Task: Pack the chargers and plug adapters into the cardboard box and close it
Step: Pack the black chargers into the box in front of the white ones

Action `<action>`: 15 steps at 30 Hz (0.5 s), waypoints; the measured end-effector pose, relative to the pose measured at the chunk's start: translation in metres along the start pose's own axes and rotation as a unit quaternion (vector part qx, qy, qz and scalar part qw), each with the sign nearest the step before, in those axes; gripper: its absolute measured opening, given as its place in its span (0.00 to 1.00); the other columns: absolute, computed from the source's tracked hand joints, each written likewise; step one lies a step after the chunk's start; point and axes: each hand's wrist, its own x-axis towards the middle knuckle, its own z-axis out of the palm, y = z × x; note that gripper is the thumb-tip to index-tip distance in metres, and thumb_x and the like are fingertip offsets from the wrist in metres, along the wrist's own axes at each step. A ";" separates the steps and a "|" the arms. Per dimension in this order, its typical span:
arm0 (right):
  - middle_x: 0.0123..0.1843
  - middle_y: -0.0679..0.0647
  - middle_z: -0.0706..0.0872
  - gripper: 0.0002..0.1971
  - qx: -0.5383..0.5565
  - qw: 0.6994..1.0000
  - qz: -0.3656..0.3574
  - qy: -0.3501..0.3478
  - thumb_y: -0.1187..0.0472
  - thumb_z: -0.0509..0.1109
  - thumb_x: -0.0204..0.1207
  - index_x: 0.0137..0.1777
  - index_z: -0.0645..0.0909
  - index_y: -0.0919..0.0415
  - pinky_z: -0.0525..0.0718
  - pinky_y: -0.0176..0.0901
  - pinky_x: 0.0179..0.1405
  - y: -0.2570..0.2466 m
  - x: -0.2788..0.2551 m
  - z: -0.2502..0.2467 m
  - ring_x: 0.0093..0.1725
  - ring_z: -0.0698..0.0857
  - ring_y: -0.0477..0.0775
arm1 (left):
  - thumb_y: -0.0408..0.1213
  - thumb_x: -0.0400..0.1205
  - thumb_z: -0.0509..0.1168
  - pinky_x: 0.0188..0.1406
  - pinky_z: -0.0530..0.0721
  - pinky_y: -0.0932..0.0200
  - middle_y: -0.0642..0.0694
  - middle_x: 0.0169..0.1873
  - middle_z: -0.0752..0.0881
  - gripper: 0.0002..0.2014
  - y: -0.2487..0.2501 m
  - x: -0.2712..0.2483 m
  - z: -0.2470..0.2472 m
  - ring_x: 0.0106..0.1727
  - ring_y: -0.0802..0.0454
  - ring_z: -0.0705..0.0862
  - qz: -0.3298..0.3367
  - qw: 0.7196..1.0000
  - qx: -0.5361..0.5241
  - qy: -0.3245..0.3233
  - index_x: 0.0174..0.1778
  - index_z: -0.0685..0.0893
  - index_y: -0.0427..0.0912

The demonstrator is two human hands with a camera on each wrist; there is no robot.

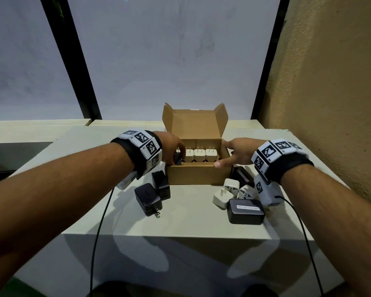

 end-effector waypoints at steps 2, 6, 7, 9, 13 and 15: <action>0.68 0.60 0.83 0.45 0.002 1.000 0.001 -0.001 0.28 0.64 0.69 0.78 0.67 0.60 0.78 0.53 0.66 0.000 0.000 0.000 0.66 0.81 0.61 | 0.41 0.78 0.71 0.55 0.81 0.56 0.48 0.61 0.85 0.21 0.001 0.001 0.000 0.60 0.47 0.82 -0.001 1.000 0.010 0.000 0.68 0.81 0.53; 0.68 0.59 0.83 0.45 0.010 1.000 0.004 -0.005 0.28 0.64 0.69 0.77 0.68 0.59 0.78 0.54 0.67 0.000 0.001 0.001 0.66 0.81 0.61 | 0.45 0.80 0.70 0.51 0.79 0.57 0.50 0.61 0.84 0.20 0.001 -0.002 -0.001 0.60 0.48 0.82 -0.006 1.000 0.013 0.004 0.69 0.81 0.55; 0.68 0.59 0.83 0.45 0.010 1.000 0.005 -0.005 0.28 0.65 0.68 0.77 0.68 0.59 0.78 0.54 0.67 0.000 0.001 0.000 0.66 0.81 0.61 | 0.45 0.80 0.69 0.51 0.79 0.57 0.50 0.61 0.85 0.19 0.001 -0.004 -0.001 0.60 0.48 0.82 -0.007 1.000 0.016 0.007 0.68 0.81 0.56; 0.67 0.59 0.83 0.45 0.010 1.000 0.007 -0.004 0.28 0.64 0.68 0.77 0.69 0.59 0.78 0.53 0.66 0.000 0.001 0.001 0.65 0.81 0.61 | 0.45 0.81 0.68 0.52 0.79 0.56 0.51 0.61 0.84 0.19 0.001 -0.005 0.001 0.60 0.48 0.82 -0.009 1.000 0.020 0.012 0.69 0.80 0.58; 0.68 0.59 0.83 0.47 0.013 1.000 0.010 -0.003 0.27 0.64 0.68 0.79 0.66 0.59 0.78 0.54 0.67 -0.001 0.001 0.001 0.66 0.81 0.61 | 0.46 0.81 0.67 0.60 0.81 0.53 0.51 0.64 0.84 0.22 0.002 -0.006 0.004 0.63 0.47 0.81 -0.025 0.999 0.015 0.018 0.72 0.76 0.55; 0.69 0.59 0.82 0.47 0.015 1.000 0.014 -0.003 0.27 0.64 0.68 0.80 0.65 0.59 0.78 0.54 0.67 -0.001 0.001 0.001 0.67 0.81 0.61 | 0.48 0.81 0.67 0.61 0.80 0.54 0.51 0.65 0.83 0.24 0.002 -0.006 0.004 0.65 0.47 0.81 -0.032 0.999 0.017 0.017 0.74 0.76 0.52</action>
